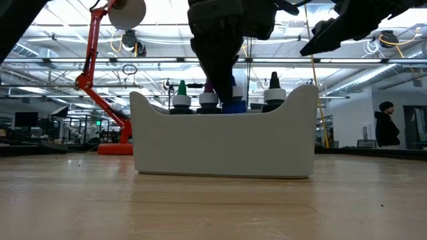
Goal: Pick & Place food coloring
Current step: Put the large blue food coloring bottle into the gray bin
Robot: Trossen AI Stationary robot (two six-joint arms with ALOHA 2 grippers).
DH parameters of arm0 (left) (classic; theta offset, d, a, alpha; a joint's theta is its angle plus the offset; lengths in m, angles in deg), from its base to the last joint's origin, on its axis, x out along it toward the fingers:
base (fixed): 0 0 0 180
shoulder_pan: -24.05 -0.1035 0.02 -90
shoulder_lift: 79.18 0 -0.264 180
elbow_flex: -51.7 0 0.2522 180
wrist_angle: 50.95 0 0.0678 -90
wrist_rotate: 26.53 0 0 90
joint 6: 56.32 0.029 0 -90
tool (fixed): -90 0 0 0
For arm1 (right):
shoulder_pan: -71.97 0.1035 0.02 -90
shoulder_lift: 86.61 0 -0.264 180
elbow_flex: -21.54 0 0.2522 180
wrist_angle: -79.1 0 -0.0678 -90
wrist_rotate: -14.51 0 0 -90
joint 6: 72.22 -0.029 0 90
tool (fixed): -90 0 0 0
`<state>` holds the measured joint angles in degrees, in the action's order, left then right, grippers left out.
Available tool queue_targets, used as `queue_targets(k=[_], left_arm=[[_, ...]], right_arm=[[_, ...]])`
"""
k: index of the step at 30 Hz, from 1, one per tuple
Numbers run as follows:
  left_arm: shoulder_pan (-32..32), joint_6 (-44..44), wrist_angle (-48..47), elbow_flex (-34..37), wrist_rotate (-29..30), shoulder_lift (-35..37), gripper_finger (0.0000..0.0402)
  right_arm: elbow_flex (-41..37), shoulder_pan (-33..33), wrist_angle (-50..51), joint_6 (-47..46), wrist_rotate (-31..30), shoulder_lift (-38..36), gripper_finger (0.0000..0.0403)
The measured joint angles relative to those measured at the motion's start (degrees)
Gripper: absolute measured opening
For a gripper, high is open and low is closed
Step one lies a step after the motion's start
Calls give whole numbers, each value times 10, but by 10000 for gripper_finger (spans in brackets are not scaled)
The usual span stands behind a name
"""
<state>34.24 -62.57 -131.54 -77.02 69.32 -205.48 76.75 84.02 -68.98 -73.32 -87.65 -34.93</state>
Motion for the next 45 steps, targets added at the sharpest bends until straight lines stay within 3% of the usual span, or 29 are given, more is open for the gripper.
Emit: queue_targets(k=[9, 45], left_arm=[[-6, -1, 8, 0, 1, -4, 141], [-4, -45, 34, 0, 0, 0, 147]], right_arm=[[0, 0, 1, 0, 0, 0, 212], [0, 0, 1, -4, 0, 0, 212]])
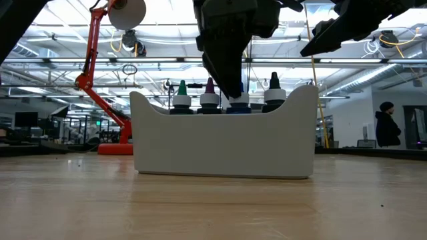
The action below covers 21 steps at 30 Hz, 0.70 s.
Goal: Pick & Place food coloring
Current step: Put the large blue food coloring bottle into the gray bin
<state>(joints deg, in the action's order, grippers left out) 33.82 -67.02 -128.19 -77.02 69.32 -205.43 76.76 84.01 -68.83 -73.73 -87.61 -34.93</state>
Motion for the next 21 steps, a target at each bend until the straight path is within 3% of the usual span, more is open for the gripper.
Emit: queue_targets(k=[12, 21], left_arm=[[0, -34, -15, 0, -18, 0, 155], [0, -23, -14, 0, -47, 0, 244]], right_arm=[[0, 0, 0, 1, 2, 0, 212], [0, 0, 0, 1, 2, 0, 212]])
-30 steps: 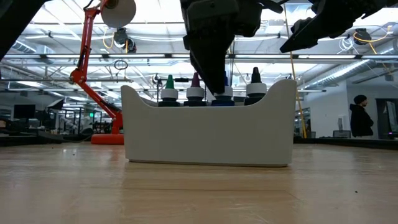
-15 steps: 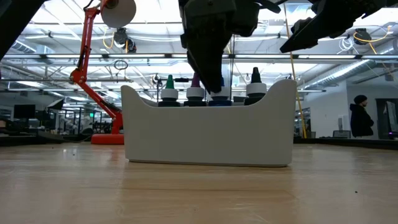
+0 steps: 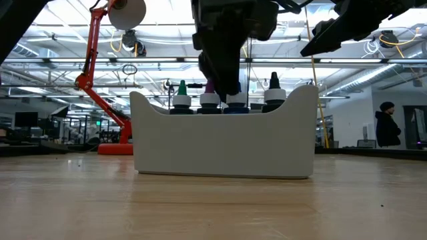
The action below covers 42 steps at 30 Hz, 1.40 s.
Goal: Pick & Place food coloring
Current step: Put the large blue food coloring bottle into the gray bin, then return to Home Position
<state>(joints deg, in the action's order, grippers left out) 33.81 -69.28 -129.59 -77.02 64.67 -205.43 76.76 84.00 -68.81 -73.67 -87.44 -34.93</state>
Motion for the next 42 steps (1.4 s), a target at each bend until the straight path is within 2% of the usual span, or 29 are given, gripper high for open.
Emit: queue_targets(k=[9, 13, 15, 17, 19, 22, 26, 30, 35, 38, 42], left_arm=[[4, 56, -53, -76, 3, 13, 297], [21, 102, -46, -87, 32, 67, 305], [35, 122, -24, -60, 65, 113, 307], [50, 133, 21, 4, 102, 174, 308], [63, 142, 98, 106, 119, 250, 307], [73, 147, 264, 325, 124, 389, 306], [62, 118, 503, 628, 130, 583, 311], [43, 57, 641, 852, 162, 785, 311], [43, 56, 680, 1000, 137, 1018, 304], [46, 65, 649, 1049, 134, 1130, 302], [50, 66, 590, 1093, 134, 1242, 303]], right_arm=[[0, 0, -2, 1, -2, 0, 212], [0, 0, 5, -7, -2, -9, 212], [0, 0, 17, -12, -2, -19, 212], [0, 0, 25, -19, -2, -34, 212], [0, 0, 49, -27, -2, -57, 212], [-1, 0, 80, -47, -1, -98, 212], [-39, 1, 50, -54, -1, -169, 212], [-91, 1, -5, -54, -9, -247, 212], [-114, 1, -21, -62, -17, -310, 212], [-127, 1, -34, -60, -27, -330, 212], [-149, 1, -38, -60, -59, -354, 212]])
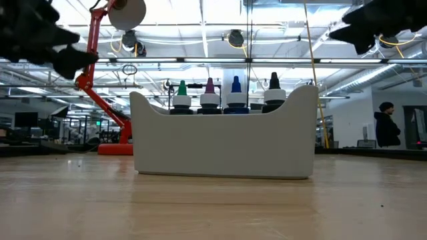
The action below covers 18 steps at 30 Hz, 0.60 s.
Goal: Pick & Place food coloring
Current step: Return to Home Position
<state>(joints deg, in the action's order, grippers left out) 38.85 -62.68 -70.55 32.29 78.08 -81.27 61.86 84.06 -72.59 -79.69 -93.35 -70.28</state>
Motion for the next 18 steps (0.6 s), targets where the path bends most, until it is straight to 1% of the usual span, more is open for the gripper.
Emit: queue_targets(k=[1, 6, 9, 12, 18], left_arm=[[1, 0, -17, 7, 0, 21, 305], [4, 1, -24, 13, 8, 15, 312], [4, 10, -37, 7, 8, 19, 310], [4, 18, -35, -1, 1, 19, 306], [4, 22, -49, -3, 5, 18, 301]], right_arm=[[-7, 0, -2, 0, -4, -8, 212], [-54, 0, -53, 27, -4, -57, 212], [-95, 0, -82, 40, -5, -104, 212], [-128, 0, -86, 46, -4, -158, 212], [-160, 1, -101, 82, 0, -157, 212]])
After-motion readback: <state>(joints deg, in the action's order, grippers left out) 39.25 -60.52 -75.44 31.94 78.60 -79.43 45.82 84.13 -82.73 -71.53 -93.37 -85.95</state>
